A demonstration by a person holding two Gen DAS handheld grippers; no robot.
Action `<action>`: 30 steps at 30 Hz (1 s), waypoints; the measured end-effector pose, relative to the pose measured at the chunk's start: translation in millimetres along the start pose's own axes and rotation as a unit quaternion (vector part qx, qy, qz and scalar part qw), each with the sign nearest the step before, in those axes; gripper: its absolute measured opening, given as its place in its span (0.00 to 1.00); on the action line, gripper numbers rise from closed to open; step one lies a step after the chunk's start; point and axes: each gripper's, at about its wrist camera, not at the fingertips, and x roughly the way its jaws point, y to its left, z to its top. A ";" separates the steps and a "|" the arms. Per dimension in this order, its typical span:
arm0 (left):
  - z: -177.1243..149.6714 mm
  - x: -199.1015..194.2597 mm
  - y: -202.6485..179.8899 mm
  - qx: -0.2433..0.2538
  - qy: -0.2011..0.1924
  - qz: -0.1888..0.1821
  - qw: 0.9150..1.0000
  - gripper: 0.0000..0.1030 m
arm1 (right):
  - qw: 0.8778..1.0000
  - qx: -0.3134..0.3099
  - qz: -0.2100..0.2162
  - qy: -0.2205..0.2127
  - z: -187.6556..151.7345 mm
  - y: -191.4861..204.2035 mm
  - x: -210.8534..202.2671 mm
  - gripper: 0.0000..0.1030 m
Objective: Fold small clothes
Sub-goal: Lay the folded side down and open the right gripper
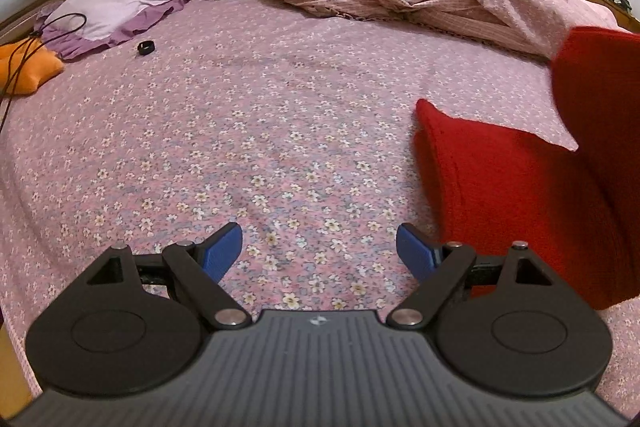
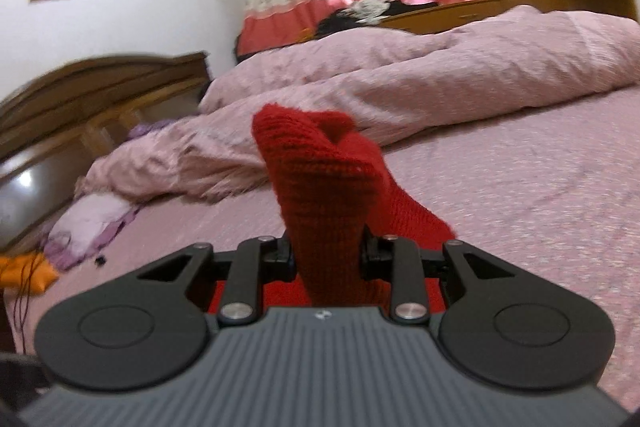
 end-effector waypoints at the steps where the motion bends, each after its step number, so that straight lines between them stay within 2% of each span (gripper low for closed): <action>1: -0.3 0.9 1.2 -0.002 0.001 0.000 1.000 0.85 | 1.000 -0.012 0.006 0.007 -4.5 7.1 3.3 0.29; 9: -3.3 5.9 13.0 -0.013 0.007 0.003 1.000 0.85 | 0.996 -0.063 0.034 0.058 -40.1 34.6 22.7 0.29; 13: -4.0 8.0 20.5 -0.023 0.009 0.003 1.000 0.85 | 0.996 -0.067 0.036 0.055 -40.2 37.4 22.0 0.29; 17: -3.7 8.6 27.4 -0.030 0.008 0.002 1.000 0.85 | 0.998 -0.049 0.035 0.029 -26.1 43.6 18.9 0.29; 20: -4.1 7.6 31.0 -0.034 0.007 0.003 0.999 0.85 | 0.997 -0.046 0.061 0.024 -20.4 54.7 16.3 0.29; 24: -3.7 5.2 38.8 -0.039 0.004 0.007 0.999 0.85 | 0.993 -0.055 0.091 0.050 -34.1 72.8 18.5 0.29; 30: -2.6 -0.5 47.9 -0.040 -0.002 0.016 0.999 0.85 | 0.987 -0.089 0.098 0.088 -61.3 86.5 23.7 0.33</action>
